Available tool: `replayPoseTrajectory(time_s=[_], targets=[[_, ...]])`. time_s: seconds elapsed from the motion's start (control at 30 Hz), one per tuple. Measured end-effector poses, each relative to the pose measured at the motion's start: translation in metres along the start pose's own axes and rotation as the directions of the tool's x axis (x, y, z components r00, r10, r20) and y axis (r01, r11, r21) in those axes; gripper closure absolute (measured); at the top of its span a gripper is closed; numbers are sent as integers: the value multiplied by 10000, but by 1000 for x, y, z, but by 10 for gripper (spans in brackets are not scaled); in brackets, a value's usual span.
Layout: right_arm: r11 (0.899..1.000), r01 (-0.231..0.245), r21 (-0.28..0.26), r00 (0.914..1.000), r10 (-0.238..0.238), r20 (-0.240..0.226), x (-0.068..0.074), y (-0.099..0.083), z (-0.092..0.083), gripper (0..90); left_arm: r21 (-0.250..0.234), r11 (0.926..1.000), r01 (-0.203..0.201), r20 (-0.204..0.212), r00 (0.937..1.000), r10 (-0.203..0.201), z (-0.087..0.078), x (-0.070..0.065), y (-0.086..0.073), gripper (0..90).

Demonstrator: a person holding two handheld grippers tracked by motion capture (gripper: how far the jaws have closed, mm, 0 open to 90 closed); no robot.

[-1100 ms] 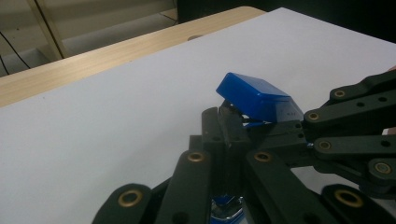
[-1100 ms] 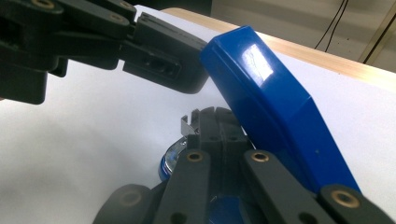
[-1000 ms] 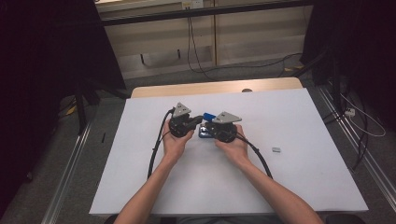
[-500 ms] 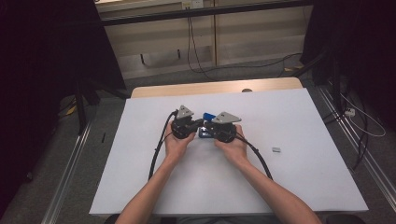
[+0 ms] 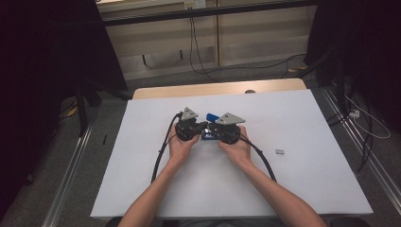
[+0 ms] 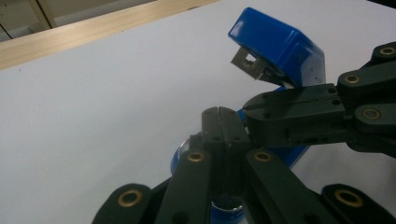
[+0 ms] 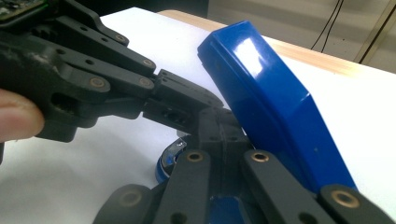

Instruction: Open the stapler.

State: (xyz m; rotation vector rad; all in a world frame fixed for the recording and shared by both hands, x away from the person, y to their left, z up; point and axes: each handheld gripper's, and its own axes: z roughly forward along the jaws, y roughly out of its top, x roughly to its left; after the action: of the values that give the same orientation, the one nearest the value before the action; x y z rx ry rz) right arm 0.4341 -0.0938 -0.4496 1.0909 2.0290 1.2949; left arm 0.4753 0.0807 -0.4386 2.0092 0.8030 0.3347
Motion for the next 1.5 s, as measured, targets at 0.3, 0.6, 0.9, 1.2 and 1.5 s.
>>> replayPoseTrajectory(time_s=[0.3, 0.6, 0.9, 1.2, 1.5], targets=[[10000, -5, -5, 10000, 5, 45, 1, 0, 0, 900, 81, 9998, -193, -38, 9998, 193, 1, 1, -1, 900], [10000, -59, 6, 9999, 59, 94, 2, 0, 1, 900, 178, 9997, -157, -24, 9999, 158, 4, 1, -6, 900], [9996, -279, -108, 9994, 281, 194, 2, 1, 0, 900, 173, 9997, -200, -6, 9998, 200, 4, 1, -6, 900], [9995, -182, -244, 9992, 191, 357, 6, 6, 3, 900, 145, 9996, -242, 9, 9997, 241, 4, 1, -7, 900], [9991, -351, -224, 9985, 360, 409, 4, 9, 0, 900, 104, 9993, -348, -23, 9994, 348, 4, 1, -7, 900]])
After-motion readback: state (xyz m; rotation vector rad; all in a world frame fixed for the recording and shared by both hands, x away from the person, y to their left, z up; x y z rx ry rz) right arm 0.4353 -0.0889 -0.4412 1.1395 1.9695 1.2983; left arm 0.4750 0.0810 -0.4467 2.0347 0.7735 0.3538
